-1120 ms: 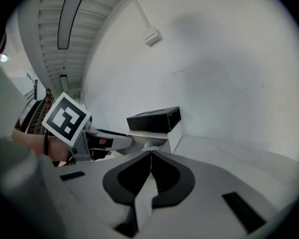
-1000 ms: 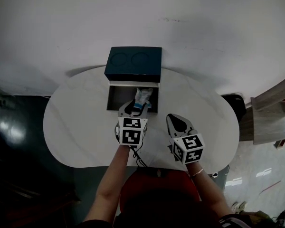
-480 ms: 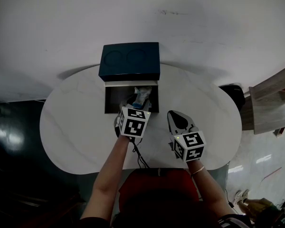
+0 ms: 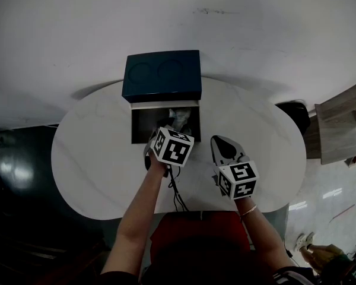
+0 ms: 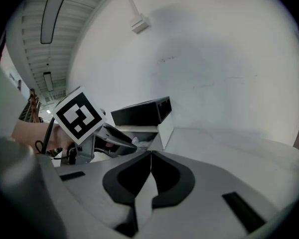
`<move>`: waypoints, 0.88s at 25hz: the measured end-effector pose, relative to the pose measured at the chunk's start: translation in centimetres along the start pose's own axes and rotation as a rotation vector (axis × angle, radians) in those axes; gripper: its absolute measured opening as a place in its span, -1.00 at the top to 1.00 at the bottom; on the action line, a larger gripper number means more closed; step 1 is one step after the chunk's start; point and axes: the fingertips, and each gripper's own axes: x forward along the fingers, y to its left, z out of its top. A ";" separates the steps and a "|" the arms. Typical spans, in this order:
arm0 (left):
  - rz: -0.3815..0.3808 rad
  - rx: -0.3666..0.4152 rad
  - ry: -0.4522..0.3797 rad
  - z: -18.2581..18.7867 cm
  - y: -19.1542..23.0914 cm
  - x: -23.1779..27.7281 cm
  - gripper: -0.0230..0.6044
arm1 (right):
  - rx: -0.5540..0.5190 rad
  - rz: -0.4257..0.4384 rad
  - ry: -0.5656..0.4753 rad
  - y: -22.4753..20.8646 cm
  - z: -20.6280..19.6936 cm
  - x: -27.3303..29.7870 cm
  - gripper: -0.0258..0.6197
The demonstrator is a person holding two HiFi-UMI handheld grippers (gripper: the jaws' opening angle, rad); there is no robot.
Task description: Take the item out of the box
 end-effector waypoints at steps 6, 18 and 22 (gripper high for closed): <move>-0.019 0.029 0.032 0.5 -0.1 0.0 0.36 | 0.011 0.011 0.011 -0.2 -0.1 0.2 0.87; -0.029 0.022 0.118 -0.5 0.5 2.7 0.37 | 0.026 0.022 0.039 -1.2 -0.6 0.7 0.87; -0.055 0.034 0.139 -0.7 0.0 3.0 0.45 | 0.029 0.024 0.041 -1.3 -0.8 0.7 0.87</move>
